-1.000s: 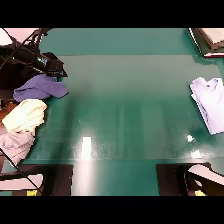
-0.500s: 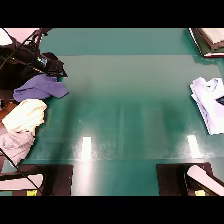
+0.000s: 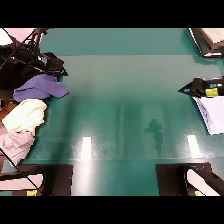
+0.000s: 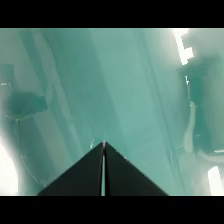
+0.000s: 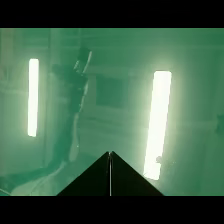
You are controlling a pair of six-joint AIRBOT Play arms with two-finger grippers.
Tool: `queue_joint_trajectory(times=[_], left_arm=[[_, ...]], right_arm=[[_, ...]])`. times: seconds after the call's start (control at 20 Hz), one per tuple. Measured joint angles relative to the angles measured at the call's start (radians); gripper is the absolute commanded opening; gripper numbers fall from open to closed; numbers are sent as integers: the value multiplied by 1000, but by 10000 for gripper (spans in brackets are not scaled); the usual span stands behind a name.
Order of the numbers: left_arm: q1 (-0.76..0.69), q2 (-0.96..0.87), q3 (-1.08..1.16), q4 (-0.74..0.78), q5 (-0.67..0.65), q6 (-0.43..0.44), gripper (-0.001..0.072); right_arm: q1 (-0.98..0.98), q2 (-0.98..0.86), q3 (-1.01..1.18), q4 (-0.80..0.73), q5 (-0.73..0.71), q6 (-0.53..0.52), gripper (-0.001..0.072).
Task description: Fold the shirts.
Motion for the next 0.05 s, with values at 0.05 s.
queue_joint_trajectory(times=[0.05], left_arm=[[0, 0, 0, 0, 5, 0, 23]], right_arm=[[23, 2, 1, 1, -6, 0, 17]])
